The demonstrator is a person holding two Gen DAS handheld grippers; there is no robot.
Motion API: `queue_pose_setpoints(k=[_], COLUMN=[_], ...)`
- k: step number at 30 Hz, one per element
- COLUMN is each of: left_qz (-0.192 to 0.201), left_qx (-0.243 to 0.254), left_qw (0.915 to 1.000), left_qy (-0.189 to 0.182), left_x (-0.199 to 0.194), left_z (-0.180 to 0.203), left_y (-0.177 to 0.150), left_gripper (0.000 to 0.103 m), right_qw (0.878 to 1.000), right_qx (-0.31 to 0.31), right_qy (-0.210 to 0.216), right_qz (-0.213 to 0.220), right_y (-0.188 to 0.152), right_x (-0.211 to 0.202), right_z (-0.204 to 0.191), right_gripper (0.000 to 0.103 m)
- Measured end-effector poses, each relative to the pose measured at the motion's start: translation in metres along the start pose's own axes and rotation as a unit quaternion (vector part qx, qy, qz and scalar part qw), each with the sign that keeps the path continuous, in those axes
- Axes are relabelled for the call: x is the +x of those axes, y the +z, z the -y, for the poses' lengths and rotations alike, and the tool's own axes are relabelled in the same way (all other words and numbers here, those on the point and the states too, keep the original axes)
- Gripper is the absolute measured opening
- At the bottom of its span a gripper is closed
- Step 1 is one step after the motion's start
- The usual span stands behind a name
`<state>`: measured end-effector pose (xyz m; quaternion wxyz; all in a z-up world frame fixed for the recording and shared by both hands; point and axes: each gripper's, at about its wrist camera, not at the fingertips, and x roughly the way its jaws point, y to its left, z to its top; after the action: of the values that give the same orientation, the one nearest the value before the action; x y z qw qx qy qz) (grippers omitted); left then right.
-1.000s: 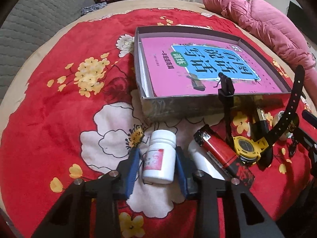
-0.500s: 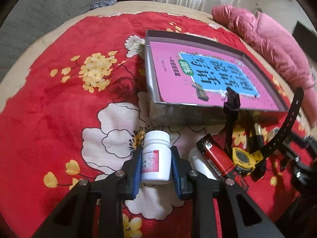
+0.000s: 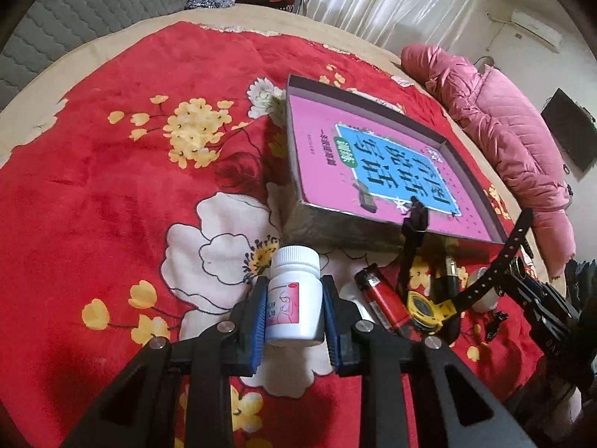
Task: Organize rigid objects
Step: 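Lift the pill bottle with the left gripper while the right gripper grasps the silver jar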
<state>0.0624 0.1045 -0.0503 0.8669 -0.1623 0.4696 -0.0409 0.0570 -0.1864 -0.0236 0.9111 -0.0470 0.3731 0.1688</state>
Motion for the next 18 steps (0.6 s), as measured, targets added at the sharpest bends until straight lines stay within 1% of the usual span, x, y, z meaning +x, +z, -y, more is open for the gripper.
queue_pose_setpoints(k=[4, 8, 16, 18], left_qz=[0.008, 0.012, 0.038, 0.047], left_qx=[0.003, 0.0, 0.014, 0.02], left_qw=[0.9999, 0.9998, 0.9992, 0.9987], left_qy=[-0.005, -0.014, -0.003, 0.0], left_x=[-0.008, -0.014, -0.027, -0.029], left_z=[0.005, 0.012, 0.022, 0.025], left_y=[-0.001, -0.002, 0.0, 0.005], left_gripper=[0.027, 0.027, 0.027, 0.027], right_qw=[1.0, 0.999, 0.998, 0.998], right_qx=[0.028, 0.041, 0.043, 0.041], right_qy=[0.011, 0.017, 0.015, 0.014], right_qz=[0.007, 0.016, 0.041, 0.047], right_y=[0.002, 0.005, 0.011, 0.013], right_x=[-0.006, -0.01, -0.02, -0.022], right_z=[0.009, 0.012, 0.013, 0.013], right_gripper=[0.038, 0.038, 0.038, 0.038])
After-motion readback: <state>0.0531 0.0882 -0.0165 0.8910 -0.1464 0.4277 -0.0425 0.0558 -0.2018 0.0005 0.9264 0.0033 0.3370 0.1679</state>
